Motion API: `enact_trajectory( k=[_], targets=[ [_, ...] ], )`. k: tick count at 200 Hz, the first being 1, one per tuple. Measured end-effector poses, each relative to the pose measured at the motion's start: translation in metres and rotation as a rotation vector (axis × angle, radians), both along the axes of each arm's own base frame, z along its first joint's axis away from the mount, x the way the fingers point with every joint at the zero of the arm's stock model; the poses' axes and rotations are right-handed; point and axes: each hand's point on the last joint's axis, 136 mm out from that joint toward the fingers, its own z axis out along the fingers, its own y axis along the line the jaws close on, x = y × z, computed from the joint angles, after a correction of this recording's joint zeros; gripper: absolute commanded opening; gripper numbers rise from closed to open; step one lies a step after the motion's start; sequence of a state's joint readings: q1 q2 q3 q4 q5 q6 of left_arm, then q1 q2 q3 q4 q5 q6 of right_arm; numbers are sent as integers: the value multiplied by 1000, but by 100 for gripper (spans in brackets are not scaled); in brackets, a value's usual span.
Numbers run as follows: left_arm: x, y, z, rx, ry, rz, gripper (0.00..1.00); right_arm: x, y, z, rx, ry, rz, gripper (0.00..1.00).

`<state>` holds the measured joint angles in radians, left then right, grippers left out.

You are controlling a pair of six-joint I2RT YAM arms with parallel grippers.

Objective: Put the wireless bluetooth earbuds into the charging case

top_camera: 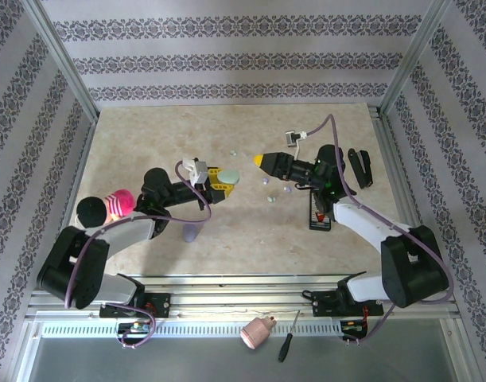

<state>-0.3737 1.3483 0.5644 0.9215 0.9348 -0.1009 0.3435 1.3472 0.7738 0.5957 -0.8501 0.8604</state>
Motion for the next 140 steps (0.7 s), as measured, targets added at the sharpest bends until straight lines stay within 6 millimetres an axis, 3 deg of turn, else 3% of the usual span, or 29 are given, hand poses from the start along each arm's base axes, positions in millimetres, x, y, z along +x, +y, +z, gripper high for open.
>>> enact_trajectory(
  k=[27, 49, 63, 92, 108, 140],
  targets=[
    [-10, 4, 0, 33, 14, 1, 25, -13, 5, 9, -135, -144, 22, 80],
    [-16, 6, -4, 58, 44, -1, 13, -32, 7, 16, -224, -285, 72, 82],
    [-19, 7, -5, 68, 54, -5, 12, -45, 8, 18, -264, -371, 113, 85],
    [-25, 7, -6, 73, 69, -26, 12, -68, 18, 15, -308, -488, 213, 90],
    [-27, 6, -7, 73, 71, -41, 7, -79, 25, 14, -320, -529, 265, 90],
    [-34, 6, -12, 66, 75, -66, 6, -87, 39, 17, -330, -592, 326, 90]
  ],
)
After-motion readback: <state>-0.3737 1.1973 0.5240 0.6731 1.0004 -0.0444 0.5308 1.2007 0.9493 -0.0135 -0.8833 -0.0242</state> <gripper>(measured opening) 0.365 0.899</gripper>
